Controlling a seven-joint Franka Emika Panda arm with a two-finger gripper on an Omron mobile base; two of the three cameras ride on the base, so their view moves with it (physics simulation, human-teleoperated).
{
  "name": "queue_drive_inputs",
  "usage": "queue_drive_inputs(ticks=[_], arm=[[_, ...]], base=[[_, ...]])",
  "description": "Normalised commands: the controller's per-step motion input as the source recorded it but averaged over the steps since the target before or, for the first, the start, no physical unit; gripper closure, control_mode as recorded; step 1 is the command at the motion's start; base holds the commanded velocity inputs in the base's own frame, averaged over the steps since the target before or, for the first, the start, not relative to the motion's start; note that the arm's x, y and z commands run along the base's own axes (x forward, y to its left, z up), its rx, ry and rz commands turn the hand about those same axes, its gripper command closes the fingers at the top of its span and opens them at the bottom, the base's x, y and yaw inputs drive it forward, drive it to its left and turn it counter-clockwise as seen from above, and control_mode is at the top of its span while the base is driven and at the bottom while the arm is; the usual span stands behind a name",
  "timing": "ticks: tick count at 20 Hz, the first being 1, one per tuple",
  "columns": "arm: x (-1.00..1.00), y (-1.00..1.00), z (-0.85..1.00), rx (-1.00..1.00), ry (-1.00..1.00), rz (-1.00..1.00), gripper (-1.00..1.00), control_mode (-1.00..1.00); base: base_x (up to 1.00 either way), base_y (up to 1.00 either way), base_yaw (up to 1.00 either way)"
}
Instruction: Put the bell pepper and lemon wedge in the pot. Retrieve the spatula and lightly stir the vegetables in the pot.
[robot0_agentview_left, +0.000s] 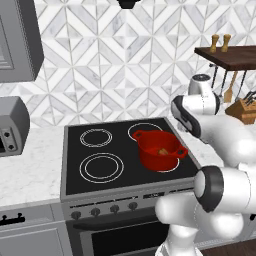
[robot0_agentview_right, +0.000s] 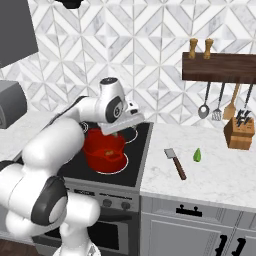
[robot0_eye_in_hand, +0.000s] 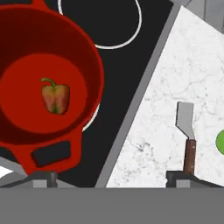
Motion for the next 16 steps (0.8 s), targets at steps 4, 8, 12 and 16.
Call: queue_drive_inputs(ticks=[4,8,12,16], arm=[[0.13,-1.0,0.03,0.0,0.0,-0.3,-1.0,-1.0],[0.18,-1.0,-0.01,0.0,0.0,-0.28,-1.0,-1.0],[0.22,-1.0,-0.15,0.0,0.01,-0.23,-1.0,-1.0],[0.24,-1.0,-0.21,0.01,0.06,-0.19,-1.0,-1.0]], base=[[0.0,0.0,0.0],[0.0,0.0,0.0],[0.0,0.0,0.0],[0.0,0.0,0.0]])
